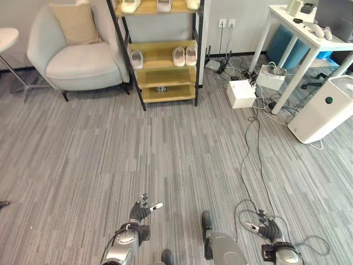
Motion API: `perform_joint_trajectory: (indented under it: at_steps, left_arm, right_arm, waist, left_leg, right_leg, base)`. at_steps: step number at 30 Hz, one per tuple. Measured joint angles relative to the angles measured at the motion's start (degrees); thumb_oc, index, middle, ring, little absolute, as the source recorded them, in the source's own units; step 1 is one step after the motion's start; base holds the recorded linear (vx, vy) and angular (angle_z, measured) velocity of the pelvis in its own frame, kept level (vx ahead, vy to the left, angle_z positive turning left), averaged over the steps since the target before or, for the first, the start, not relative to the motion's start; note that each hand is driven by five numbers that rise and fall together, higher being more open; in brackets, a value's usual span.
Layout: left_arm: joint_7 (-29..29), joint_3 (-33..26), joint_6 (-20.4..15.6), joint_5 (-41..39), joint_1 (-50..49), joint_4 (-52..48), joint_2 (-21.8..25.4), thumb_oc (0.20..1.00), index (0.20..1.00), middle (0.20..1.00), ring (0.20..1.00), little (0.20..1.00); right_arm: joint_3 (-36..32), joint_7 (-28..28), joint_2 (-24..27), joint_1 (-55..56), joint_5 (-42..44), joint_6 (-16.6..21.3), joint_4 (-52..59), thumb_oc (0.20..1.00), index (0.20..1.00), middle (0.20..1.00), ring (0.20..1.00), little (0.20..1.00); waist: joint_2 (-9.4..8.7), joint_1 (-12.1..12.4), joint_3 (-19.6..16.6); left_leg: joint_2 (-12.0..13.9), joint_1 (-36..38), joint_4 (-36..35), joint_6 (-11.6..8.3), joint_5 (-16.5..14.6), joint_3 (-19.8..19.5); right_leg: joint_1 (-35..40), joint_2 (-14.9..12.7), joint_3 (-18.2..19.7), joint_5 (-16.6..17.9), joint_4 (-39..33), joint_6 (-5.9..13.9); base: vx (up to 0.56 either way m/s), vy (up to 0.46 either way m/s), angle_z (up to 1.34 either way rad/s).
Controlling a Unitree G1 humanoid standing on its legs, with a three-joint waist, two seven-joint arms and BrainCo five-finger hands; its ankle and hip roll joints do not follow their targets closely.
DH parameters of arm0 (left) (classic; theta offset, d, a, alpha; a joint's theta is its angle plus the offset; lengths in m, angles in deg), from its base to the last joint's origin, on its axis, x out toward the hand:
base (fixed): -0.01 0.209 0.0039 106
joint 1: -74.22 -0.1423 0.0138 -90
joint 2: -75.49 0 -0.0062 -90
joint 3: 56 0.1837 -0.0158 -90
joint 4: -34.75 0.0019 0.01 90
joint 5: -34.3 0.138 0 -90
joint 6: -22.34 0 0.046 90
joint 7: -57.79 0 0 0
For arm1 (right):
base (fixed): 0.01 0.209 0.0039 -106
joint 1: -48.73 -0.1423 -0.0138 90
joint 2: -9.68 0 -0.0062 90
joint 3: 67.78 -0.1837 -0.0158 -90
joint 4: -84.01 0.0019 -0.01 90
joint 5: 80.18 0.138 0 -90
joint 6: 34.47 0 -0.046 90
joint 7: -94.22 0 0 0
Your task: Arrange the slippers neatly on the shoe rack.
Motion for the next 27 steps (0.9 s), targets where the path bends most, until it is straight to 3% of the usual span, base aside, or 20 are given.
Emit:
perform_joint_trajectory:
  at_steps: [1, 2, 4, 5, 7, 8, 9, 11, 12, 13, 14, 16, 20, 21, 23, 24, 25, 26, 27]
  left_arm:
    - [-0.13, -0.32, -0.07, -0.03, 0.3, 0.7, 0.01, 1.0, 1.0, 1.0, 1.0, 1.0]
    - [-0.23, -0.15, -0.05, -0.11, 0.98, 0.96, -0.04, 1.0, 1.0, 1.0, 1.0, 1.0]
    - [-0.41, 0.12, -0.13, -0.24, 0.74, 1.13, -0.85, 1.0, 1.0, 1.0, 1.0, 1.0]
    - [-0.45, 0.16, -0.12, -0.26, 0.78, 1.31, -1.25, 1.0, 1.0, 1.0, 1.0, 1.0]
    - [-0.58, 0.17, -0.1, -0.26, 1.57, 1.45, -1.77, 1.0, 1.0, 1.0, 1.0, 1.0]
    - [-0.57, 0.17, -0.15, -0.25, 2.02, 1.27, -1.75, 1.0, 1.0, 1.0, 1.0, 1.0]
    - [-0.56, 0.01, -0.24, -0.26, 2.66, 1.3, -1.57, 1.0, 1.0, 1.0, 1.0, 1.0]
    - [-0.45, 0.03, -0.15, -0.26, 2.88, 1.49, -1.36, 1.0, 1.0, 1.0, 1.0, 1.0]
    - [-0.39, 0.03, -0.07, -0.25, 2.59, 1.88, -1.29, 1.0, 1.0, 1.0, 1.0, 1.0]
    - [-0.42, 0.05, -0.06, -0.25, 2.59, 2.34, -1.24, 1.0, 1.0, 1.0, 1.0, 1.0]
    - [-0.34, 0.19, -0.01, -0.14, 2.44, 2.39, -1.16, 1.0, 1.0, 1.0, 1.0, 1.0]
    - [-0.32, 0.37, 0.05, 0.05, 2.66, 3.1, -1.05, 1.0, 1.0, 1.0, 1.0, 1.0]
    - [-0.27, 0.4, 0.59, 0.03, 1.33, 3.14, -1.05, 1.0, 1.0, 1.0, 1.0, 1.0]
    - [-0.27, 0.56, 0.61, 0.05, 1.17, 3.29, -1.06, 1.0, 1.0, 1.0, 1.0, 1.0]
    - [-0.28, 0.61, 0.66, 0.05, 1.18, 3.55, -1.14, 1.0, 1.0, 1.0, 1.0, 1.0]
    - [-0.26, 0.73, 0.64, 0.06, 1.02, 3.33, -0.94, 1.0, 1.0, 1.0, 1.0, 1.0]
    - [-0.27, 0.94, 0.64, 0.06, 1.31, 3.06, -0.73, 1.0, 1.0, 1.0, 1.0, 1.0]
    - [-0.33, 1.98, 0.62, 0.11, 1.48, 2.73, -0.02, 1.0, 1.0, 1.0, 1.0, 1.0]
    - [-0.32, 2.46, 0.57, 0.34, 1.81, 2.62, 0.18, 1.0, 1.0, 1.0, 1.0, 1.0]
  right_arm:
    - [-0.27, 0.42, 0.29, -0.3, 0.82, 0.04, -0.34, 1.0, 1.0, 1.0, 1.0, 1.0]
    - [-0.23, 0.56, 0.48, -0.1, 0.88, 0.1, -0.23, 1.0, 1.0, 1.0, 1.0, 1.0]
    - [-0.16, 0.89, 1.99, 0.06, 1.9, 0.45, 0.19, 1.0, 1.0, 1.0, 1.0, 1.0]
    - [-0.17, 0.87, 2.39, 0.18, 1.94, 0.47, 0.59, 1.0, 1.0, 1.0, 1.0, 1.0]
    - [0.02, 0.85, 2.75, 0.15, 2.09, 0.4, 0.62, 1.0, 1.0, 1.0, 1.0, 1.0]
    - [0.11, 0.89, 2.71, 0.37, 2.36, 0.27, 0.74, 1.0, 1.0, 1.0, 1.0, 1.0]
    - [0.18, 0.95, 2.52, 0.07, 2.51, 0.25, 0.48, 1.0, 1.0, 1.0, 1.0, 1.0]
    - [0.24, 0.87, 2.43, -0.4, 2.98, 0.21, 0.51, 1.0, 1.0, 1.0, 1.0, 1.0]
    - [0.46, 0.85, 2.12, -1.24, 2.95, 0.21, 0.49, 1.0, 1.0, 1.0, 1.0, 1.0]
    - [0.52, 0.83, 1.97, -1.12, 2.95, 0.26, 0.65, 1.0, 1.0, 1.0, 1.0, 1.0]
    - [1.06, 0.79, 2.01, -1.72, 2.89, 0.25, 0.51, 1.0, 1.0, 1.0, 1.0, 1.0]
    - [2.32, 0.65, 2.09, -2.31, 2.82, 0.21, 0.0, 1.0, 1.0, 1.0, 1.0, 1.0]
    - [2.45, 0.89, 2.39, -2.27, 2.78, 0.02, -0.4, 1.0, 1.0, 1.0, 1.0, 1.0]
    - [2.35, 0.93, 2.65, -2.61, 2.71, -0.04, -0.41, 1.0, 1.0, 1.0, 1.0, 1.0]
    - [2.37, 0.99, 2.34, -2.02, 2.24, -0.16, -0.49, 1.0, 1.0, 1.0, 1.0, 1.0]
    - [2.58, 1.1, 1.69, -1.65, 2.09, -0.26, -0.34, 1.0, 1.0, 1.0, 1.0, 1.0]
    - [2.58, 1.18, 1.35, -1.39, 1.83, -0.2, -0.08, 1.0, 1.0, 1.0, 1.0, 1.0]
    - [2.62, 1.37, 0.6, -0.82, 1.71, -0.18, 0.1, 1.0, 1.0, 1.0, 1.0, 1.0]
    - [2.62, 1.37, 0.41, -0.69, 1.7, -0.18, 0.29, 1.0, 1.0, 1.0, 1.0, 1.0]
  waist:
    - [-0.49, 0.09, 0.02]
    - [-1.41, -0.13, -0.13]
    - [-2.71, 0.97, -0.25]
    - [-2.73, 1.05, -0.24]
    - [-2.66, 0.97, -0.26]
    - [-3.44, 1.19, 0.07]
    - [-3.59, 2.06, 0.23]
    - [-4.01, 2.61, 1.05]
    - [-4.43, 3.04, 1.32]
    - [-4.47, 3.03, 1.2]
    - [-4.03, 3.26, 1.54]
    - [-3.44, 3.87, 1.77]
    - [-2.57, 4.3, 0.74]
    - [-1.62, 4.41, -0.06]
    - [-1.77, 3.93, -0.47]
    - [-2.82, 4.04, -1.22]
    - [-3.09, 3.85, -1.28]
    - [-3.37, 3.83, -1.37]
    - [-3.44, 3.81, -1.41]
  left_leg:
    - [0.59, -2.07, 7.53, -2.06, -0.71, -0.38]
    - [0.21, -3.52, 11.45, -2.77, -1.25, -0.35]
    - [-0.34, -9.6, 27.92, -5.5, -0.53, -3.3]
    - [-0.33, -10.96, 32.23, -5.82, -0.55, -3.72]
    - [-0.46, -15.23, 35.56, -5.21, -1.36, -2.21]
    - [-1.02, -15.75, 33.69, -5.02, -1.48, -0.96]
    - [-1.42, -17.3, 28.84, -4.68, -1.5, 0.41]
    - [-2.18, -18.23, 20.45, -3.57, -0.69, 1.59]
    - [-2.03, -18.13, 12.66, -3.15, 1.35, 2.02]
    - [-1.83, -17.28, 5.87, -2.71, 3.81, 2.59]
    - [-0.6, -18.52, 1.57, -3.32, 7.47, 2.77]
    - [1.44, -20.1, -2.95, -3.44, 10.74, 2.93]
    - [2.27, -21.04, -2.85, -2.38, 12.99, 5.44]
    - [1.24, -20.21, -2.9, -1.95, 13.19, 6.13]
    - [-0.82, -17.17, -2.91, 1.2, 14.27, 6.45]
    - [-2.28, -16.2, -2.9, 3.01, 15.36, 7.89]
    - [-2.74, -15.57, -2.89, 3.82, 14.41, 8.24]
    - [-3.37, -14.52, -2.49, 3.96, 13.87, 8.94]
    - [-3.53, -14.03, -2.49, 4.99, 12.6, 8.99]
  right_leg:
    - [2.81, 0.87, -0.11, 0.07, -1.98, -1.99]
    - [3.48, 0.57, -0.01, 0.76, -2.76, -2.76]
    - [6.66, 0.78, 0.29, 0.2, -3.56, -7.11]
    - [7.09, 0.88, -0.14, 0.97, -3.67, -7.89]
    - [9.31, 1.56, 0.4, -0.36, -5.42, -10.05]
    - [9.57, 1.45, 0.66, 0.18, -5.58, -9.54]
    - [10.34, 1.57, 0.9, -0.84, -6.95, -10.81]
    - [11.09, 2.08, 1.04, -0.07, -7.04, -10.14]
    - [12.19, 2.33, 1.54, -1.58, -7.41, -8.74]
    - [12.75, 2.55, 1.23, -1.98, -7.38, -8.78]
    - [14.14, 3.33, 1.26, -2.76, -7.12, -8.33]
    - [15.81, 4.78, 1.57, -4.44, -7.41, -8.41]
    - [18.27, 5.49, 3.22, -6.34, -7.04, -9.07]
    - [19.39, 5.18, 4.56, -7.27, -7.01, -8.15]
    - [21.71, 3.39, 5.18, -9.32, -6.97, -5.71]
    - [21.96, 1.83, 6.24, -10.55, -5.56, -4.11]
    - [21.42, 1.15, 6.39, -11.15, -3.38, -3.21]
    - [18.17, -0.01, 6.67, -13.68, 4.61, -0.5]
    - [15.87, -0.5, 6.74, -14.92, 10.09, 0.27]
  base:
    - [0.18, -0.187, 0.07]
    - [0.21, -0.199, -0.04]
    - [0.16, -0.125, -0.27]
    - [0.27, -0.128, -0.27]
    - [0.37, -0.12, 0.06]
    - [0.31, -0.014, 0.13]
    - [0.32, 0.034, -0.18]
    - [0.31, 0.059, -0.19]
    - [0.27, 0.061, -0.06]
    - [0.39, 0.085, -0.02]
    - [0.52, 0.12, -0.01]
    - [0.4, 0.114, -0.09]
    - [0.4, 0.171, -0.26]
    - [0.28, 0.131, -0.47]
    - [0.36, 0.168, -0.32]
    - [0.32, 0.155, -0.15]
    - [0.35, 0.199, -0.18]
    - [0.15, 0.099, -0.16]
    - [0.31, 0.206, -0.14]
